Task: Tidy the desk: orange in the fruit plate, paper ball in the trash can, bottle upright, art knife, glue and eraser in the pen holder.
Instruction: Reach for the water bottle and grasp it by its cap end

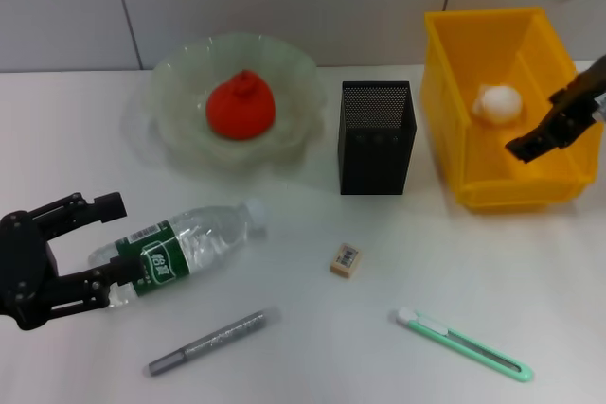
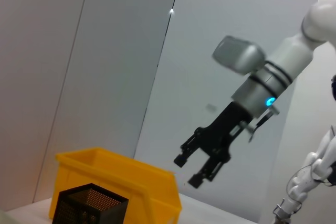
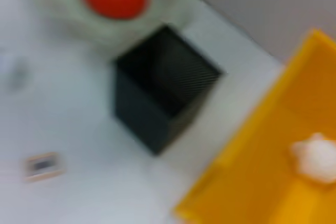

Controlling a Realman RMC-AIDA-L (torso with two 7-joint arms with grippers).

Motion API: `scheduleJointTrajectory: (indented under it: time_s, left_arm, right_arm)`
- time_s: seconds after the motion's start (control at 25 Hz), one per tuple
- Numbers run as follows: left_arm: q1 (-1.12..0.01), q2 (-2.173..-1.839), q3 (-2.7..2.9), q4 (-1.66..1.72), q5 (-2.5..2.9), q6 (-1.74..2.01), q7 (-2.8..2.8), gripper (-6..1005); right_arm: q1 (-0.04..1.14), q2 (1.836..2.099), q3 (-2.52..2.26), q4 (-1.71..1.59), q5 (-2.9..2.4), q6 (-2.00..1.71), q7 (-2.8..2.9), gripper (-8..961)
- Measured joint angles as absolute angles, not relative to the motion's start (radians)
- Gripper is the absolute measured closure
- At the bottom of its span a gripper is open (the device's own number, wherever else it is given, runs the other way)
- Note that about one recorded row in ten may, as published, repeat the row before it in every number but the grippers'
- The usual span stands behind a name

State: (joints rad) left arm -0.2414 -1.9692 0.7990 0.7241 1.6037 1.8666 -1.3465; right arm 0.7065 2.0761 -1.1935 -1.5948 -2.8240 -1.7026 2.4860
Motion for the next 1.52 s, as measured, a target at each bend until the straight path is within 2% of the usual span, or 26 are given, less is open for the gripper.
scheduleJointTrajectory:
  time_s: [0.24,0.48,0.6,0.8,0.84,0.92,0.96,1.0,1.04,1.16,1.2,1.24,1.52]
  left_arm:
    - [-0.236,-1.965,0.802,0.724,1.609,1.883,-1.349,159]
    - [-0.231,-1.958,0.803,0.787,1.636,1.901,-1.357,159]
    - [-0.25,-1.968,0.799,0.896,1.699,1.876,-1.411,159]
    - [-0.282,-1.972,0.799,0.973,1.765,1.851,-1.472,159]
    - [-0.336,-1.972,0.798,1.024,1.833,1.841,-1.543,159]
    - [-0.336,-1.972,0.798,1.024,1.833,1.841,-1.543,159]
    - [-0.442,-1.972,0.797,1.073,1.956,1.835,-1.662,159]
    - [-0.442,-1.972,0.797,1.073,1.956,1.835,-1.662,159]
    - [-0.495,-1.985,0.801,1.115,2.047,1.833,-1.723,159]
    - [-0.495,-1.985,0.801,1.115,2.047,1.833,-1.723,159]
    - [-0.619,-2.043,0.807,1.217,2.243,1.833,-1.833,159]
    - [-0.665,-2.061,0.818,1.243,2.33,1.817,-1.889,159]
    - [-0.725,-2.071,1.034,1.253,2.412,1.678,-2.034,159]
  right_arm:
    - [0.756,2.077,-1.2,-1.709,-2.755,-1.945,2.504,140]
    - [0.751,2.079,-1.2,-1.663,-2.662,-1.955,2.506,141]
    - [0.684,2.081,-1.195,-1.655,-2.573,-1.899,2.453,141]
    - [0.494,2.081,-1.19,-1.635,-2.358,-1.758,2.261,142]
    - [0.458,2.081,-1.185,-1.622,-2.31,-1.738,2.216,142]
    - [0.4,2.083,-1.17,-1.588,-2.234,-1.717,2.129,143]
    - [0.372,2.084,-1.161,-1.569,-2.202,-1.706,2.083,144]
    - [0.349,2.084,-1.153,-1.551,-2.178,-1.699,2.043,144]
    - [0.326,2.085,-1.139,-1.526,-2.149,-1.693,1.995,145]
    - [0.287,2.084,-1.081,-1.462,-2.095,-1.694,1.893,147]
    - [0.277,2.083,-1.052,-1.441,-2.083,-1.695,1.862,148]
    - [0.272,2.083,-1.031,-1.422,-2.074,-1.698,1.839,148]
    - [0.231,2.081,-0.874,-1.275,-2.012,-1.71,1.667,153]
